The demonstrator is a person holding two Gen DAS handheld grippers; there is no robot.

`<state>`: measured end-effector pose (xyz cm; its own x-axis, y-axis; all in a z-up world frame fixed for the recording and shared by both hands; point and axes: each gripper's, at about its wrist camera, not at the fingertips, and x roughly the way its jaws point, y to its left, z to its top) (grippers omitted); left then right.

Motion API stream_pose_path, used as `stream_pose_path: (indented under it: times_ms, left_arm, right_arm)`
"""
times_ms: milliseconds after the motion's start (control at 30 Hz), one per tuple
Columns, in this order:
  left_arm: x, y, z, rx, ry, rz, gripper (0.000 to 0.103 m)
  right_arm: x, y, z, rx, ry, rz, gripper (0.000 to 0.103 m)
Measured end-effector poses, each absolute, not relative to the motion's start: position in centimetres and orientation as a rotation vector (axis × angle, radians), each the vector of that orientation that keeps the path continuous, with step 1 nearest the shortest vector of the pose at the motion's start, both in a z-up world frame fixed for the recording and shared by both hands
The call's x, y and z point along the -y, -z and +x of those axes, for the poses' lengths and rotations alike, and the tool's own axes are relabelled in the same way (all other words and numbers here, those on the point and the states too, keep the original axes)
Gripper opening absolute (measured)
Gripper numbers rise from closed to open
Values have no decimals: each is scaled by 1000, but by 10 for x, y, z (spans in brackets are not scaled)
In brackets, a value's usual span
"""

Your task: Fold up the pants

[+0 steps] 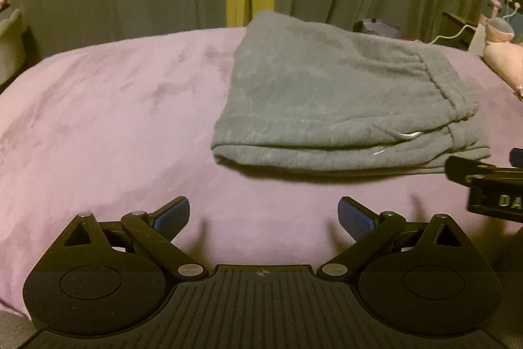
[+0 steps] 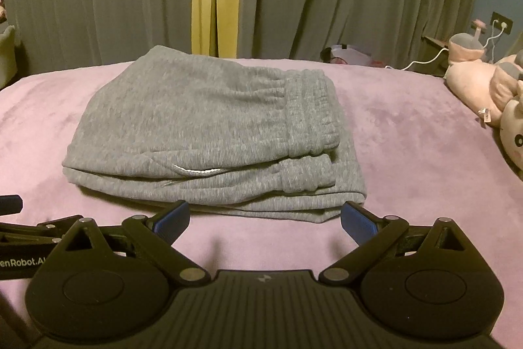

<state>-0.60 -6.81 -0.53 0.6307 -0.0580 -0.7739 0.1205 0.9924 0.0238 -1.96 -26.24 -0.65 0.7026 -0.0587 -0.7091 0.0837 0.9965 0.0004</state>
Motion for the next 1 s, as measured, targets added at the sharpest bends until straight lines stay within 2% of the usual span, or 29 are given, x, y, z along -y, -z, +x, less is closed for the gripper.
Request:
stream_pose_path:
  times_ms: [1000]
  left_arm:
    - [78,27,16,-903,169,21,101]
  right_arm:
    - [263,23,-5,-851,132,61,99]
